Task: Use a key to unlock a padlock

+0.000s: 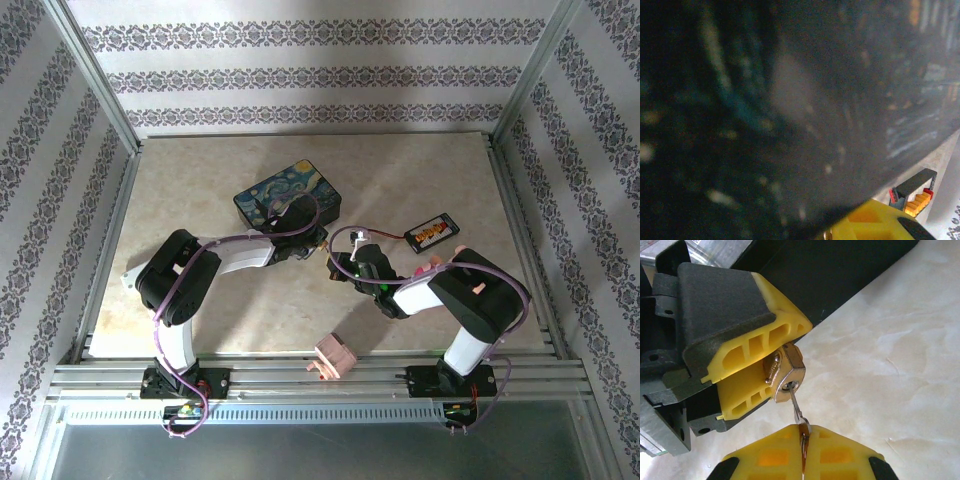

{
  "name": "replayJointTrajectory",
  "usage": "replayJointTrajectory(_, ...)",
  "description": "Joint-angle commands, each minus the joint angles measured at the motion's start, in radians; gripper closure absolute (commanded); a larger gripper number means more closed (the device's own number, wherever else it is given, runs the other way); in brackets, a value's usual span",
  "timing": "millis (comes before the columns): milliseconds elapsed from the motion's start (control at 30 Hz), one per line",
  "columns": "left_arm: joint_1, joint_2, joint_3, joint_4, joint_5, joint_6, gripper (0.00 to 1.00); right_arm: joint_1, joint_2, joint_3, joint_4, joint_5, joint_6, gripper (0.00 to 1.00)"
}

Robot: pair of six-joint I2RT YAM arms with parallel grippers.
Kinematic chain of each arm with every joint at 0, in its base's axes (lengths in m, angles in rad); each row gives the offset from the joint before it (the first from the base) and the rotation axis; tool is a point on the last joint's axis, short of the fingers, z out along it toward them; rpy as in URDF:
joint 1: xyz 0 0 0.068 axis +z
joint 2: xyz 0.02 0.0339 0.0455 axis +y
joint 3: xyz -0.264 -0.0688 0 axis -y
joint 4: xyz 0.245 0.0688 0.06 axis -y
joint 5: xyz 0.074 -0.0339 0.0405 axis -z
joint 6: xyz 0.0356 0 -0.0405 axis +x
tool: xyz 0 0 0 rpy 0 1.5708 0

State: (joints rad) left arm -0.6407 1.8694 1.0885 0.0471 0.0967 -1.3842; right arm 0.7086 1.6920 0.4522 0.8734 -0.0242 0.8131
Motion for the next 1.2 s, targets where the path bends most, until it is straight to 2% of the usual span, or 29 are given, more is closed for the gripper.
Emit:
replayJointTrajectory(0, -0.028, 0.025, -0.012, 0.038, 0.116, -0.052, 0.90, -0.008, 0.020, 0.019, 0.082, -0.027, 0.015, 1.00)
replayJointTrajectory(1167, -0.033, 0.025, -0.011, 0.031, 0.123, -0.039, 0.90, -0.061, 0.037, 0.043, 0.114, -0.115, 0.081, 1.00)
